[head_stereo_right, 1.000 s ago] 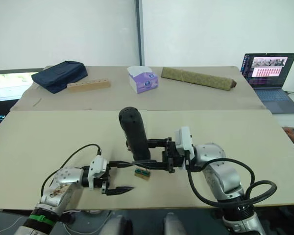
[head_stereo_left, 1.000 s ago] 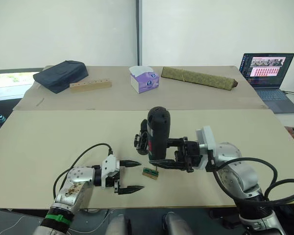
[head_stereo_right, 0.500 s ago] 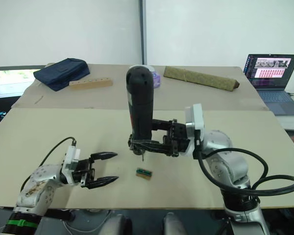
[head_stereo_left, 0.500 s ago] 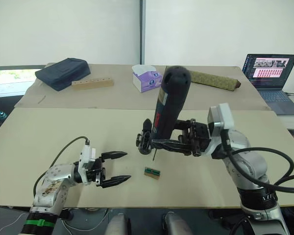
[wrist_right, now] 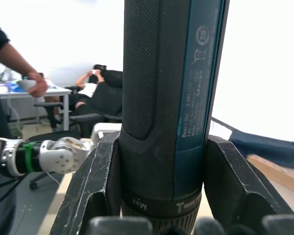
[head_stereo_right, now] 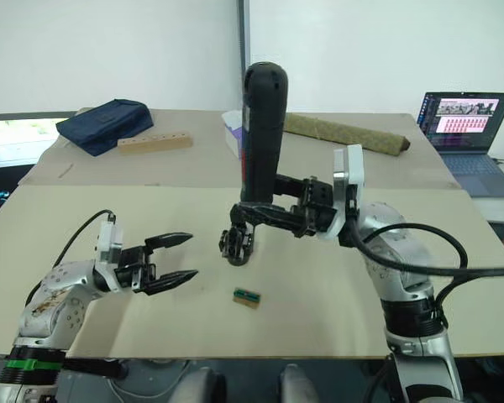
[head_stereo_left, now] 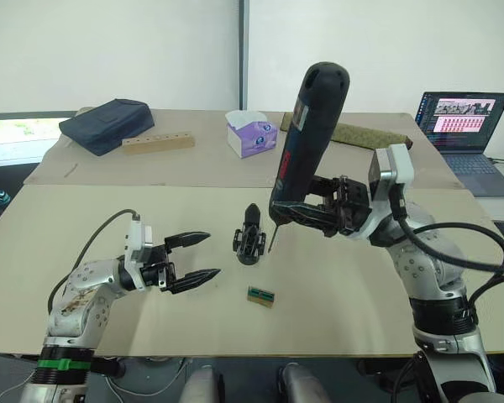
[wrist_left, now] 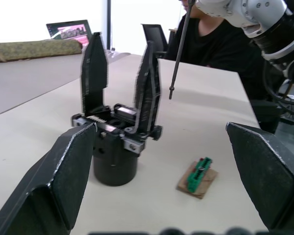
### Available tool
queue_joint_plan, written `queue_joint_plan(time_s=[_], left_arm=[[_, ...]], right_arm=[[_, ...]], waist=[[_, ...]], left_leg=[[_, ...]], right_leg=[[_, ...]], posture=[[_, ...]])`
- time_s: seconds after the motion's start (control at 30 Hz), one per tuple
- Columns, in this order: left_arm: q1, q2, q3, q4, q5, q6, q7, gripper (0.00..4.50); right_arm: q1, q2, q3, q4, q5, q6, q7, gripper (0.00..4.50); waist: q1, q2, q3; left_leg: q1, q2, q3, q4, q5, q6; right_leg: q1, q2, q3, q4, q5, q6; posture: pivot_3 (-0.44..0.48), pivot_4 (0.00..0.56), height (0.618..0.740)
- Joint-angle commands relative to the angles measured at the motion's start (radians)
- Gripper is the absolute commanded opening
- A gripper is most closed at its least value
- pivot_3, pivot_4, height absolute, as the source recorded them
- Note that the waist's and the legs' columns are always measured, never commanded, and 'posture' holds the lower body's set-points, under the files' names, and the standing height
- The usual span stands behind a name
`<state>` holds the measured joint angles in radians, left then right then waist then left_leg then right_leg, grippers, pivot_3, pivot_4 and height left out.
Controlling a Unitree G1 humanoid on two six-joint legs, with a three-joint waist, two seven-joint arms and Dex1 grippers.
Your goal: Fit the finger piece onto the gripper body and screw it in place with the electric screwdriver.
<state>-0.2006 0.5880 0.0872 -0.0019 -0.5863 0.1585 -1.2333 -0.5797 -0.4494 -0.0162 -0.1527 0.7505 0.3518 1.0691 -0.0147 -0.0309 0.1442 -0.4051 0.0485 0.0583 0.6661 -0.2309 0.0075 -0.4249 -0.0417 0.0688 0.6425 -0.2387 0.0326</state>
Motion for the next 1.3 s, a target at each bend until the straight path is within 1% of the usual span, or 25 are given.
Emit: queue_joint_plan(time_s=[0.03, 0.27, 0.43, 0.77, 0.97, 1.3], left_arm=[[-0.025, -0.003, 0.001, 0.003, 0.014, -0.002, 0.012, 4.50], [-0.065, -0.015, -0.023, 0.039, 0.049, 0.000, 0.024, 4.50], [-0.119, -0.013, -0.052, 0.090, 0.076, -0.008, -0.003, 4.50], [-0.182, -0.034, -0.082, 0.157, 0.112, -0.018, -0.018, 4.50], [-0.197, -0.055, -0.095, 0.179, 0.135, -0.030, -0.014, 4.50], [-0.211, -0.089, -0.118, 0.198, 0.168, -0.042, -0.012, 4.50]], right_arm=[[-0.054, 0.008, -0.044, 0.018, 0.004, -0.035, 0.010, 1.91], [-0.106, 0.029, -0.045, 0.091, -0.015, -0.051, 0.028, 1.91], [-0.142, 0.061, -0.038, 0.123, -0.022, -0.052, 0.034, 1.91], [-0.207, 0.147, -0.012, 0.145, -0.053, -0.034, -0.013, 1.91], [-0.242, 0.185, -0.013, 0.140, -0.022, 0.035, -0.055, 1.91], [-0.244, 0.184, 0.038, 0.139, -0.086, 0.036, -0.028, 1.91]], waist=[[-0.001, 0.000, 0.000], [0.000, 0.000, 0.000], [0.000, 0.000, 0.001], [-0.002, 0.000, 0.001], [-0.001, 0.000, 0.001], [-0.002, 0.000, 0.001]], left_leg=[[0.000, 0.000, 0.000, 0.000, 0.000, 0.000], [-0.001, 0.000, 0.000, 0.000, 0.000, 0.000], [-0.001, 0.000, 0.000, 0.000, 0.000, 0.000], [-0.001, 0.000, 0.000, 0.000, 0.000, 0.000], [-0.002, 0.000, 0.000, 0.000, 0.000, 0.000], [-0.002, 0.000, 0.000, 0.000, 0.000, 0.000]], right_leg=[[0.000, 0.000, 0.000, 0.000, 0.000, 0.000], [0.000, 0.000, 0.000, 0.000, 0.000, 0.000], [0.000, 0.000, 0.000, 0.000, 0.000, 0.000], [-0.001, 0.000, 0.000, 0.002, 0.001, 0.000], [-0.001, 0.000, 0.000, 0.002, 0.001, 0.000], [-0.001, 0.000, 0.000, 0.002, 0.001, 0.000]], posture=[[0.000, 0.150, 0.740], [0.000, 0.150, 0.740], [0.000, 0.150, 0.740], [0.000, 0.150, 0.740], [0.000, 0.150, 0.740], [0.000, 0.150, 0.740]])
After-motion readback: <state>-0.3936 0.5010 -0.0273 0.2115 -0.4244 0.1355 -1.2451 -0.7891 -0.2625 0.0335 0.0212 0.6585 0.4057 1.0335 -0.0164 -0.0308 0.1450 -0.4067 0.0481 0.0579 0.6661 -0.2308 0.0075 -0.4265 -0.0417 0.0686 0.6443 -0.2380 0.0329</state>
